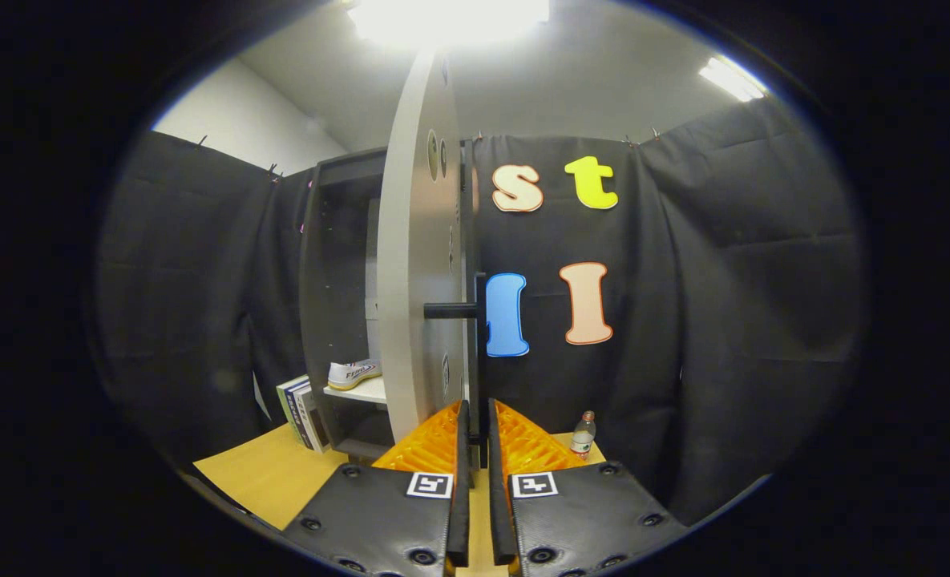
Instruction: Open the shoe cabinet door, grab the shoes and put them into the shoe cabinet, then close the shoe cabinet door.
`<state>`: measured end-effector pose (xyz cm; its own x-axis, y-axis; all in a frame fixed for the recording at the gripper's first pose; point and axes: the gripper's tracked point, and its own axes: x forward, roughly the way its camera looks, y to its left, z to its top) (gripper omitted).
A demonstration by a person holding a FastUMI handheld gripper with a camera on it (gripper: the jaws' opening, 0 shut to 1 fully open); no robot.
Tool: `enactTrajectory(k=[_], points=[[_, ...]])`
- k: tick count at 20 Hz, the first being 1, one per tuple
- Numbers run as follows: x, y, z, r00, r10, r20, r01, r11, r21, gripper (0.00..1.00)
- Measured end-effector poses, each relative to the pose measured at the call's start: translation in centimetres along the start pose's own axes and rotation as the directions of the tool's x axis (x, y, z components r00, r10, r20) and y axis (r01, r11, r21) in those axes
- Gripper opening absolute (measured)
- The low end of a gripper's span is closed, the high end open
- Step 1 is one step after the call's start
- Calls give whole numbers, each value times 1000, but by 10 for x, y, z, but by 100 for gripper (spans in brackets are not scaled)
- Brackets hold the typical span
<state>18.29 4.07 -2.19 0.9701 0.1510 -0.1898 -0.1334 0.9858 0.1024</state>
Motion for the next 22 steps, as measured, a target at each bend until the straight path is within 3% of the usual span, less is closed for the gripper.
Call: enactTrajectory(k=[2, 3, 6, 10, 13, 17, 22], points=[[-3, 1, 3, 1000, -3, 7, 3, 1000, 30, 11], [-4, -1, 4, 1000, -23, 12, 22, 999, 30, 29], [-15, -3, 7, 997, -62, 39, 63, 998, -11, 48], [-37, 5, 4, 995, -77, 68, 85, 990, -117, 97], [-52, 22, 2, 991, -69, 112, 86, 985, -151, 98], [-57, 61, -27, 990, -49, 129, 62, 993, -101, 97], [-43, 87, -98, 999, -31, 23, 31, 999, -16, 97]])
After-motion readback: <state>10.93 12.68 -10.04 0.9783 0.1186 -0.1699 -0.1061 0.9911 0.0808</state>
